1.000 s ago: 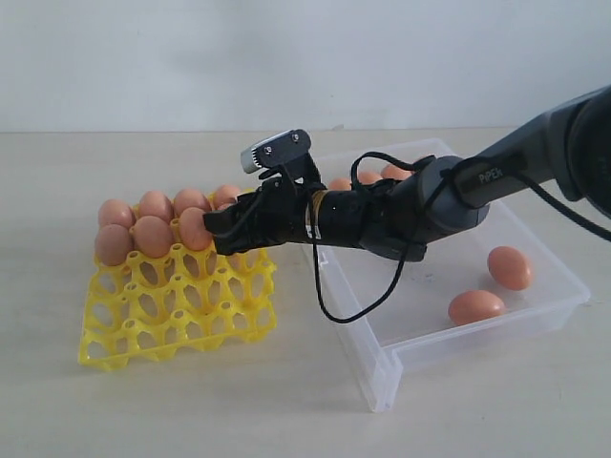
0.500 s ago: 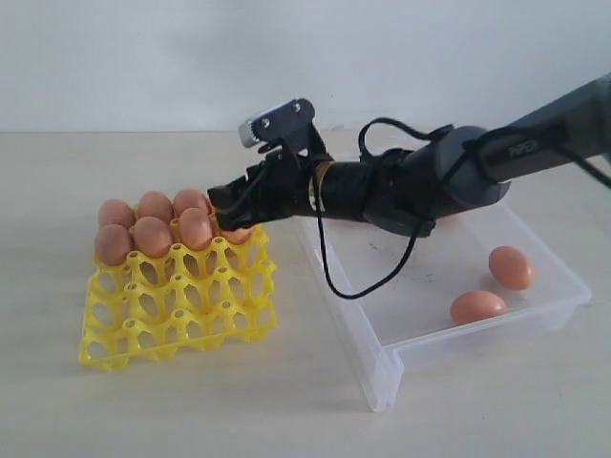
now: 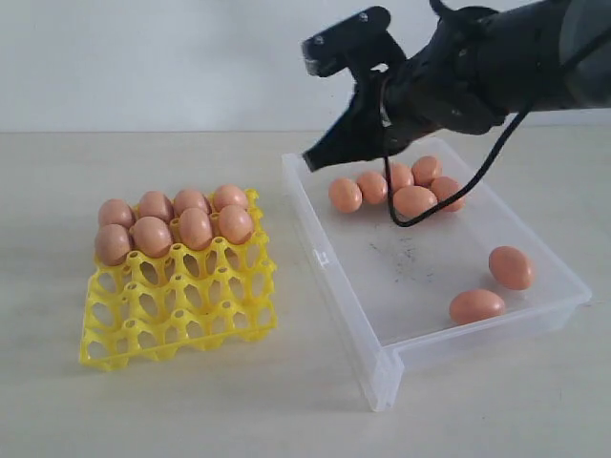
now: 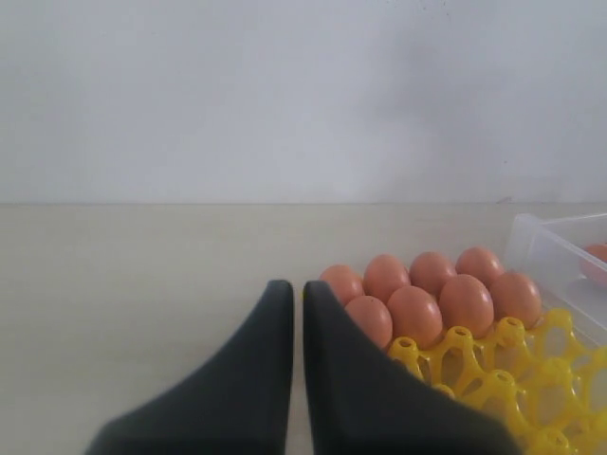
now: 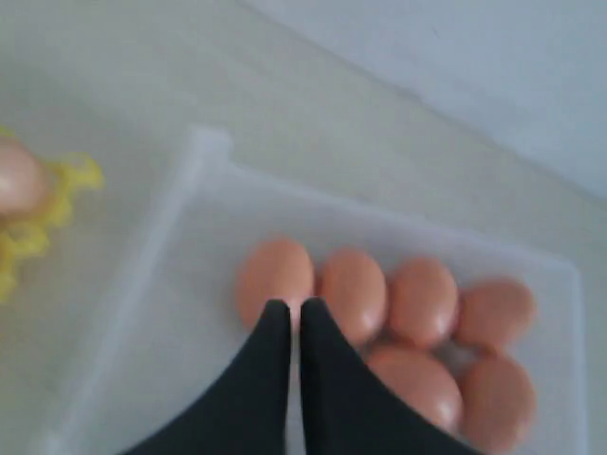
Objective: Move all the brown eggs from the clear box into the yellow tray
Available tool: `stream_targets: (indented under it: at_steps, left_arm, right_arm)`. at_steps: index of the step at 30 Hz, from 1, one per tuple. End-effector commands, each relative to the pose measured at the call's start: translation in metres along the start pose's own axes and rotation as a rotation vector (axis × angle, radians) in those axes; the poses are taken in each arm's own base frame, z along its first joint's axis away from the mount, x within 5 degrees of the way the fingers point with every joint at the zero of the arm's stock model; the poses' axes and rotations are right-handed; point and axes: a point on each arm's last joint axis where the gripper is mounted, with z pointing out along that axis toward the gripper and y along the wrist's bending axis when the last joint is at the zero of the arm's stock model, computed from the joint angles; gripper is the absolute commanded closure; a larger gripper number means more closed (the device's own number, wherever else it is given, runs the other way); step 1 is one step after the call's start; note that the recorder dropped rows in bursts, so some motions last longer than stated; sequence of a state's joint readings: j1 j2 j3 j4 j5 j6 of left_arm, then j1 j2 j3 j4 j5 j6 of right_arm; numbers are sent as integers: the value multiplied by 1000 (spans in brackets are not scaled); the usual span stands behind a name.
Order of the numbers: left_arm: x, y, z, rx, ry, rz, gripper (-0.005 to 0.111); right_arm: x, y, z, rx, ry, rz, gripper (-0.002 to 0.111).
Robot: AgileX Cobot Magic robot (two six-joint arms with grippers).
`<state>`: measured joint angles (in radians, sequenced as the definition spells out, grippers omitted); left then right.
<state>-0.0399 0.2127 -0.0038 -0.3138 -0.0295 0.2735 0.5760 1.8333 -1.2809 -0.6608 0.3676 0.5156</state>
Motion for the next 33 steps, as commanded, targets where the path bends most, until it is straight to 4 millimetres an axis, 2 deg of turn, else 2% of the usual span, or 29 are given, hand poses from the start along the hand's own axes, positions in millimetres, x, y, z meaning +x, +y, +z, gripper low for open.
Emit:
stream_targets:
  at_steps: [1, 4, 6, 10, 11, 16, 18, 24, 28, 33]
  left_arm:
    - [0, 0, 0, 1, -6, 1, 103]
    - [0, 0, 0, 1, -6, 1, 103]
    - [0, 0, 0, 1, -6, 1, 103]
    - [0, 0, 0, 1, -6, 1, 103]
    - [0, 0, 0, 1, -6, 1, 103]
    - [0, 0, 0, 1, -6, 1, 103]
    - [0, 0, 0, 1, -6, 1, 103]
    - [0, 0, 0, 1, -6, 1, 103]
    - [0, 0, 0, 1, -6, 1, 103]
    - [0, 0, 0, 1, -6, 1, 103]
  right_arm:
    - [34, -18, -5, -78, 454, -10, 109]
    - [55, -24, -3, -277, 683, 37, 103]
    - [62, -34, 0, -241, 733, 26, 88]
    - [67, -55, 0, -69, 770, 32, 51]
    - [68, -59, 0, -43, 774, 62, 49]
    - [86, -80, 11, -33, 847, 192, 61]
    - [90, -85, 16, -33, 847, 200, 61]
    - [85, -85, 23, -52, 761, 169, 61]
    - [85, -85, 23, -53, 763, 167, 61]
    - [85, -83, 23, -35, 763, 276, 61]
